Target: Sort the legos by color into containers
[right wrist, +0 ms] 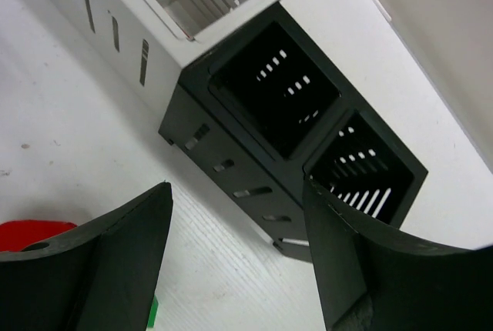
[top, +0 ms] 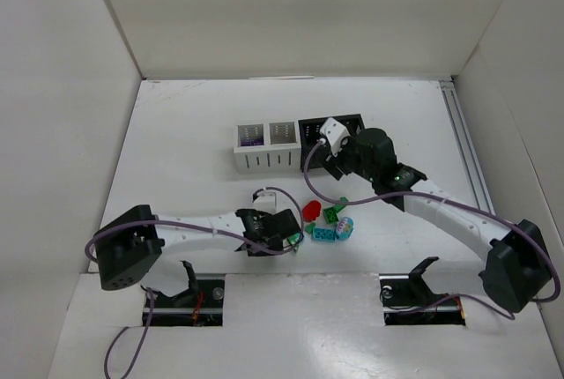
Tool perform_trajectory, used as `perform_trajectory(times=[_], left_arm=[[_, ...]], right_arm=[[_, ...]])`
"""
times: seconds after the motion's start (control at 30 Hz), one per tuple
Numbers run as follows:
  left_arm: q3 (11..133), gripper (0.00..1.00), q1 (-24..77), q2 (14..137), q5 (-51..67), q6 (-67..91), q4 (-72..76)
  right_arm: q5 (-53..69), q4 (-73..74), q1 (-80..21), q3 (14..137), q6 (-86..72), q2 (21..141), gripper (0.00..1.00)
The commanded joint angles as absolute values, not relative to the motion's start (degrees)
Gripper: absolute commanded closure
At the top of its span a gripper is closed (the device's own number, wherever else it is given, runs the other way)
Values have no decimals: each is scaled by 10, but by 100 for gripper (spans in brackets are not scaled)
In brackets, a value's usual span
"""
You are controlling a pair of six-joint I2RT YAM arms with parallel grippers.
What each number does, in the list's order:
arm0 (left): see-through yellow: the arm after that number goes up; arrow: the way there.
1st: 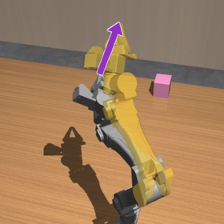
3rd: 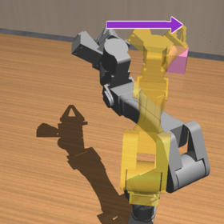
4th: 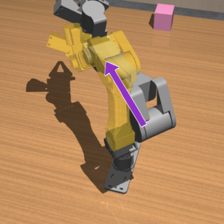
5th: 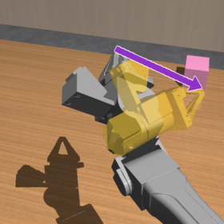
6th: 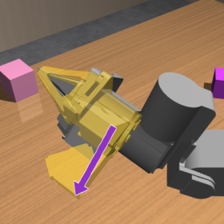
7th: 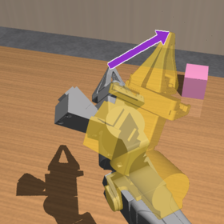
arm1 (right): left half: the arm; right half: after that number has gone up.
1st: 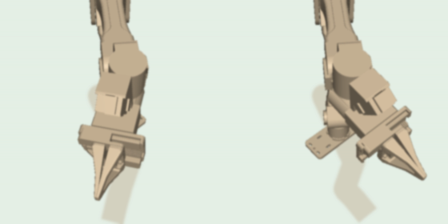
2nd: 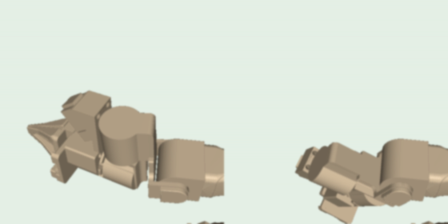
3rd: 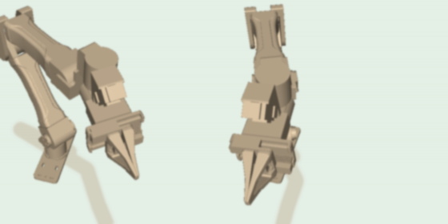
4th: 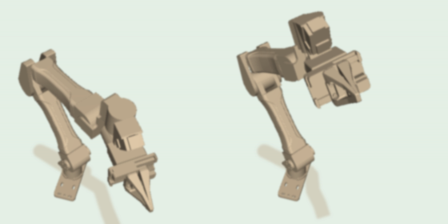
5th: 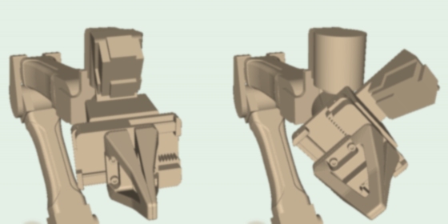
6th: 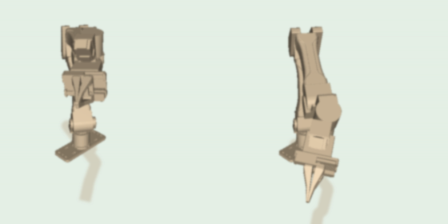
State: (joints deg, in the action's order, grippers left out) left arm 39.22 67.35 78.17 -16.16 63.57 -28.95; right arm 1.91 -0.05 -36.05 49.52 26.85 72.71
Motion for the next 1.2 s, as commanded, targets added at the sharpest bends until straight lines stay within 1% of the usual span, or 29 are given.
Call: perform_trajectory(times=[0.0,0.03,0.17,0.2,0.3,0.33,0.4,0.47,0.57,0.63,0.73,0.77,0.83,0.87,0.9,1.0,1.17], left_arm=[[405,61,683,825,-181,672,-347],[405,66,691,832,-181,672,-347],[433,76,691,850,-199,686,-380],[439,81,691,850,-208,693,-387],[466,84,691,850,-236,700,-418],[473,87,691,842,-245,706,-426],[497,90,691,825,-278,711,-454],[528,90,691,813,-304,711,-468],[562,90,658,787,-358,677,-474],[597,90,641,764,-401,630,-446],[631,90,594,741,-428,564,-387],[631,90,582,726,-428,505,-317],[631,90,542,720,-411,453,-246],[631,90,526,715,-379,426,-186],[631,90,496,715,-364,404,-165],[659,90,462,752,-330,353,-123],[723,89,441,822,-312,314,-114]], right_arm=[[11,-23,-345,473,252,691,27],[11,-23,-345,468,252,685,27],[18,-23,-334,449,252,665,27],[18,-23,-334,440,252,656,27],[18,-18,-334,415,252,632,27],[26,-18,-334,410,252,625,27],[35,-18,-334,390,271,601,27],[48,-18,-334,372,276,578,27],[61,-12,-334,356,290,561,27],[67,-12,-334,349,296,553,27],[67,-12,-334,343,296,541,27],[72,-12,-334,337,296,541,27],[78,-12,-334,337,301,541,27],[78,-12,-341,337,308,541,27],[85,-12,-341,337,308,541,27],[102,-12,-354,337,319,560,27],[102,-12,-388,347,331,601,27]])
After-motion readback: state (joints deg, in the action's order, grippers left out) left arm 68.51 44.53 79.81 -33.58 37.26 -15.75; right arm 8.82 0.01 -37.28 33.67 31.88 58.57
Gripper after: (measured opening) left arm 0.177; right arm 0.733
